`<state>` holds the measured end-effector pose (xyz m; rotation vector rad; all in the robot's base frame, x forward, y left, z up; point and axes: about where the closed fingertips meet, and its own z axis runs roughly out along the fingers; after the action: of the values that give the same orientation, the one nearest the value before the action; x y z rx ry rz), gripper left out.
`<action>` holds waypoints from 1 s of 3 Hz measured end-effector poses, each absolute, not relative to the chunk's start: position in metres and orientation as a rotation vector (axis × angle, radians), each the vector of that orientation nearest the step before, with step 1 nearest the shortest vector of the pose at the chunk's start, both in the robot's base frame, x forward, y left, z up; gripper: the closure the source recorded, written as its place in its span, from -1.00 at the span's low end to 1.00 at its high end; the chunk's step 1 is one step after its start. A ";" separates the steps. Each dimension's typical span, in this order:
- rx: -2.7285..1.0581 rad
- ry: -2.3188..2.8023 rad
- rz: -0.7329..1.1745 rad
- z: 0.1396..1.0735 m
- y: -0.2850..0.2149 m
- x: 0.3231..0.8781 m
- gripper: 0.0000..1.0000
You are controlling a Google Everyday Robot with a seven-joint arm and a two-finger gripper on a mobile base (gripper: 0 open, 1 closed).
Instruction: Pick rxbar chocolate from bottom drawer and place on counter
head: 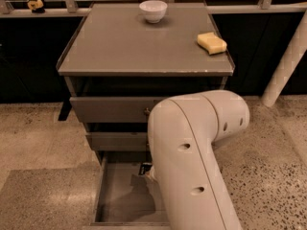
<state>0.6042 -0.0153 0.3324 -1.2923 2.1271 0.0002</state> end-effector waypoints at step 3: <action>-1.250 2.196 -0.046 0.358 -0.044 0.581 1.00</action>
Offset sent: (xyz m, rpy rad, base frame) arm -0.0149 -0.0119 0.0149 -0.0108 -0.0024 -0.0369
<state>0.5805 -0.0435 0.3584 -1.2497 2.1963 -0.0459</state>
